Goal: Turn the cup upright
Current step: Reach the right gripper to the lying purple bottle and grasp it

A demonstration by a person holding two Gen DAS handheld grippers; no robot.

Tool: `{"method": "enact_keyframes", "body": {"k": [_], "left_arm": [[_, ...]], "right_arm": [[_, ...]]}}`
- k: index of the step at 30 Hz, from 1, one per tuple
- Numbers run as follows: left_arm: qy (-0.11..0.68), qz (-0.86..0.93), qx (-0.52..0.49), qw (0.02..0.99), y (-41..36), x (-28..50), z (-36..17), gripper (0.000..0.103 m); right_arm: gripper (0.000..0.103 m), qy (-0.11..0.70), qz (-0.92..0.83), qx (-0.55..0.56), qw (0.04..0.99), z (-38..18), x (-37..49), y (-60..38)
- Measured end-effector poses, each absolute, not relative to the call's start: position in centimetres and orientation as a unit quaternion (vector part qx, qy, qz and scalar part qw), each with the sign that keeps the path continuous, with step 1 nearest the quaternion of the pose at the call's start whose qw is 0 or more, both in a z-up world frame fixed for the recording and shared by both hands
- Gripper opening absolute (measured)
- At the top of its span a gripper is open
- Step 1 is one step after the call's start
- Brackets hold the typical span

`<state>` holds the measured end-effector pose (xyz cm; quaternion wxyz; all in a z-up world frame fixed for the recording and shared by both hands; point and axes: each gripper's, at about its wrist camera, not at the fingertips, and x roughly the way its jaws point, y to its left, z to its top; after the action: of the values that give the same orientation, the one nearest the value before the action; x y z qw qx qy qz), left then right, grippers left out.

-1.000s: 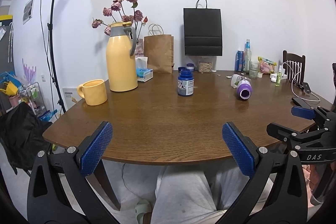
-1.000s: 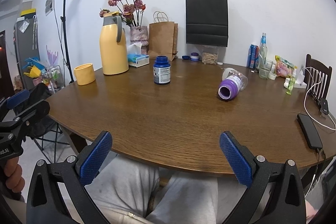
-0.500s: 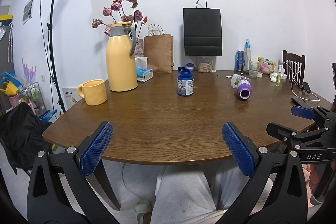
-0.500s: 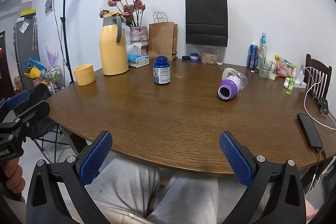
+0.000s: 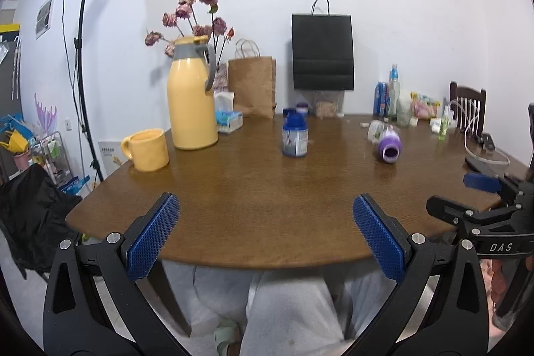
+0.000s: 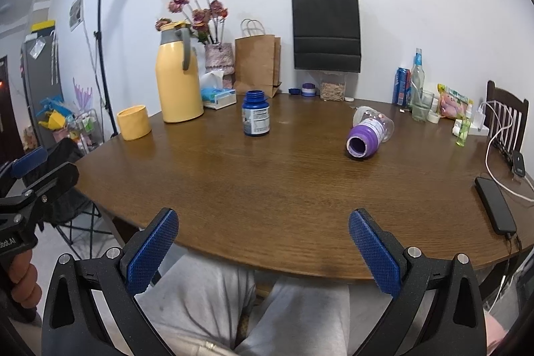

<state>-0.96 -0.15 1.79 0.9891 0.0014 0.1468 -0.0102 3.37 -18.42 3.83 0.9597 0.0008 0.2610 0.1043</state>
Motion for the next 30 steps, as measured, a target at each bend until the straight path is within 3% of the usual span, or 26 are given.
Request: {"method": "enact_keyframes", "body": {"k": [5, 13, 17, 21, 30], "left_arm": [[0.12, 0.009, -0.017, 0.993, -0.3, 2.6, 2.2, 0.103], [0.214, -0.064, 0.007, 0.975, -2.9, 10.5, 1.3, 0.103], [0.225, -0.059, 0.005, 0.973, -4.3, 14.2, 0.9, 0.103], [0.237, -0.064, -0.042, 0.968, -4.6, 17.8, 0.7, 0.103], [0.262, -0.078, -0.043, 0.961, -7.4, 25.5, 1.2, 0.103]], "right_arm": [[0.103, 0.271, 0.067, 0.029, 0.96, 3.5, 6.7, -21.1], [0.103, 0.264, -0.014, 0.029, 0.964, 4.4, 12.4, -24.8], [0.103, 0.263, -0.01, 0.067, 0.962, 4.2, 16.5, -26.8], [0.103, 0.328, 0.008, 0.082, 0.941, 3.5, 22.2, -28.0], [0.103, 0.371, -0.02, 0.053, 0.927, 1.7, 32.4, -28.5]]}}
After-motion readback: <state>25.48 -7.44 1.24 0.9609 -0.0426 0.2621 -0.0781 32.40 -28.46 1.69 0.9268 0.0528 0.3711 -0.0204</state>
